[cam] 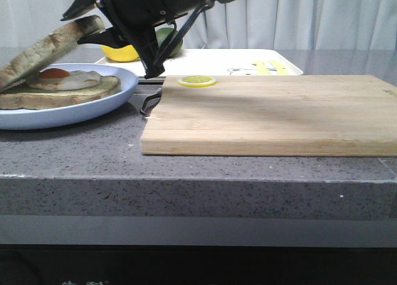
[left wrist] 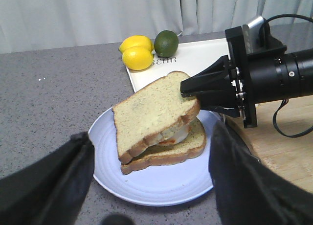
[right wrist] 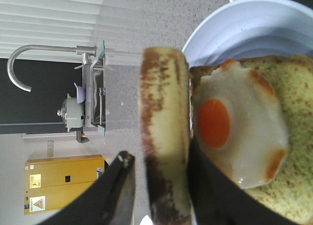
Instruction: Place bread and move sandwich to tray
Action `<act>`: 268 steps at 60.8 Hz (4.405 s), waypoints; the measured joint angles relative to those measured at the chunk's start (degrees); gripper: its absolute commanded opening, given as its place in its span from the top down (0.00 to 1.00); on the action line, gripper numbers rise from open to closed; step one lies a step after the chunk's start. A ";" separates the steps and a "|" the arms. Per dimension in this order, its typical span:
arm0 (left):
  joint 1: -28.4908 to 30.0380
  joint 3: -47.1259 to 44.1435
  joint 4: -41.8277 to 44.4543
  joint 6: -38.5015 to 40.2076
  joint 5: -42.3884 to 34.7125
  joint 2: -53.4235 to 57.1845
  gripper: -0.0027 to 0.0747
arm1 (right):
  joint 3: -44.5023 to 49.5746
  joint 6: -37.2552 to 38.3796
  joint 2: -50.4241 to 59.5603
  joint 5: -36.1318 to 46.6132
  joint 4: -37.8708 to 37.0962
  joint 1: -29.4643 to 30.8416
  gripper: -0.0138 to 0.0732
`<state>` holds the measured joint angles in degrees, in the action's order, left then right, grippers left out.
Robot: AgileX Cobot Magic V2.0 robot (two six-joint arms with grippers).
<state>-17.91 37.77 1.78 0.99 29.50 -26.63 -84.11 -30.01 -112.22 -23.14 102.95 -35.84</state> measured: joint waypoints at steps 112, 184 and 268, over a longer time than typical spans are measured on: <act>0.00 0.00 0.00 0.00 0.00 0.00 0.33 | 28.50 16.46 71.05 -24.32 -87.18 14.33 0.42; 0.00 0.00 0.00 0.00 0.00 0.00 0.33 | 31.83 16.46 78.82 -24.29 -85.46 14.33 0.42; 1.68 21.29 5.08 0.64 35.54 -28.99 0.33 | 31.83 16.46 78.82 -24.29 -85.46 14.33 0.42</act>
<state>-16.24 59.06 6.86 1.63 65.04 -55.61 -52.28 -13.55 -33.40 -47.42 17.49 -21.52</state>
